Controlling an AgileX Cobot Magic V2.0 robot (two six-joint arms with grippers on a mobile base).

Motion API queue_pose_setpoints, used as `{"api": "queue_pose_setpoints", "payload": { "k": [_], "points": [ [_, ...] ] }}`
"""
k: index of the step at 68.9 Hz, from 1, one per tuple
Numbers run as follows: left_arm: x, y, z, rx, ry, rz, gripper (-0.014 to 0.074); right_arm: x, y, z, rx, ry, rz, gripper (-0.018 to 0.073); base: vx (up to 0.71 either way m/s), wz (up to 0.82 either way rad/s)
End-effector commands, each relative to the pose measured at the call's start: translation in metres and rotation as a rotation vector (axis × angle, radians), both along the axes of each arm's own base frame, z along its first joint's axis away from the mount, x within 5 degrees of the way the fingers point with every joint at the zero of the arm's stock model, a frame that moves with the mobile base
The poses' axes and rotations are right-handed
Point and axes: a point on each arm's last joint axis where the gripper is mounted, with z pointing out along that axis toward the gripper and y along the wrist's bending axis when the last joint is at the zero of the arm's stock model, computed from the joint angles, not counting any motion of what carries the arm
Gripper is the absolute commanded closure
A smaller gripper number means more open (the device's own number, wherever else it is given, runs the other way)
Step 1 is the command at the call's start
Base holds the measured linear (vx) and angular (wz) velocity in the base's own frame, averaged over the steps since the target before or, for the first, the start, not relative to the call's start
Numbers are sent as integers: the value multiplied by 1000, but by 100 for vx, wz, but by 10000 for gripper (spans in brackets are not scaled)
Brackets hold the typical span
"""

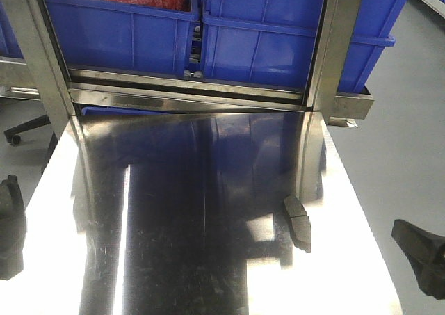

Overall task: Move and align brake pads A on conveyor
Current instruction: 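Lower the right gripper onto the other brake pad on the table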

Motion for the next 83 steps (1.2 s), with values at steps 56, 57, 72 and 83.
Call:
{"api": "queue_pose_setpoints", "payload": {
  "k": [56, 57, 72, 83],
  "points": [
    [4, -1, 15, -27, -103, -4, 461, 221, 101, -35, -125, 613, 97, -83, 0, 0],
    [4, -1, 15, -27, -103, -4, 461, 223, 101, -39, -132, 635, 96, -83, 0, 0],
    [4, -1, 15, -27, -103, -4, 461, 243, 108, -68, -167, 746, 88, -75, 0, 0],
    [4, -1, 15, -27, -103, -4, 461, 246, 109, -82, -170, 784, 77, -70, 0, 0]
  ]
}}
